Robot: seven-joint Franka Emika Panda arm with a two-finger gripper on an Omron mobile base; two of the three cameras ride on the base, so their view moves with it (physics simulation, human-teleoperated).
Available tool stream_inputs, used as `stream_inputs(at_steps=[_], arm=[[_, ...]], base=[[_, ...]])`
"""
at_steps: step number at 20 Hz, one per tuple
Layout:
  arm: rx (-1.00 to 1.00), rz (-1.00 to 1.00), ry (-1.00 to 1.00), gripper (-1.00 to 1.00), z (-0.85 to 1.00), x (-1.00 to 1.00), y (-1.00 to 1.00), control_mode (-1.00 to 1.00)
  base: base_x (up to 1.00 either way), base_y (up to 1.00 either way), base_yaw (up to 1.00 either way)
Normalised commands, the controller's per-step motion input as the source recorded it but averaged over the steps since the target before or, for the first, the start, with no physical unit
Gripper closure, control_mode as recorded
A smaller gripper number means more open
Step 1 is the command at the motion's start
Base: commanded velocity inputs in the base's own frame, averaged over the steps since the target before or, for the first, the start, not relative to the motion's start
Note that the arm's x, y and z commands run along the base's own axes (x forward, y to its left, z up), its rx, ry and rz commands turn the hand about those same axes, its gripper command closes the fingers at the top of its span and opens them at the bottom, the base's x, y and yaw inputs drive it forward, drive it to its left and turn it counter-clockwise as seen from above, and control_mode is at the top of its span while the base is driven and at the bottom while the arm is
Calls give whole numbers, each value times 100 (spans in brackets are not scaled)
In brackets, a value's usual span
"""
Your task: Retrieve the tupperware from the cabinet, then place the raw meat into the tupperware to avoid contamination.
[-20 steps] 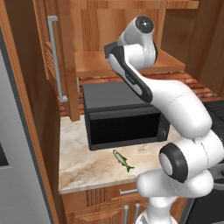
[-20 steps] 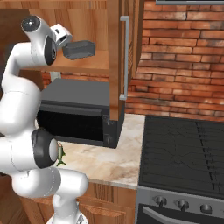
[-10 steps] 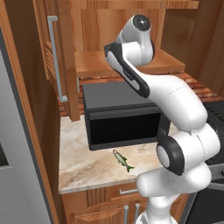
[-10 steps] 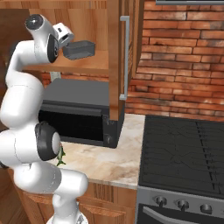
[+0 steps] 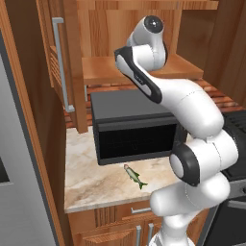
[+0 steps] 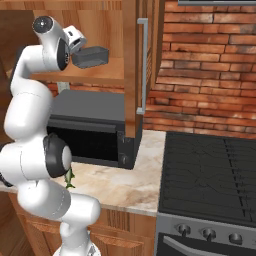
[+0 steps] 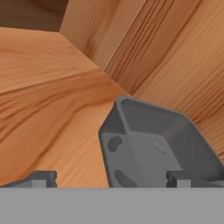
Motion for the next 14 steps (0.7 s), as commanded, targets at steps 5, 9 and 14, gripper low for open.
stream_inputs(at_steps=[5,9,14], arm=[[0,0,0,-100,-4,15,0,-100],[0,0,0,-100,-3,16,0,-100],[0,0,1,-100,-1,17,0,-100]], base=[[0,0,0],[0,0,0],[0,0,0]])
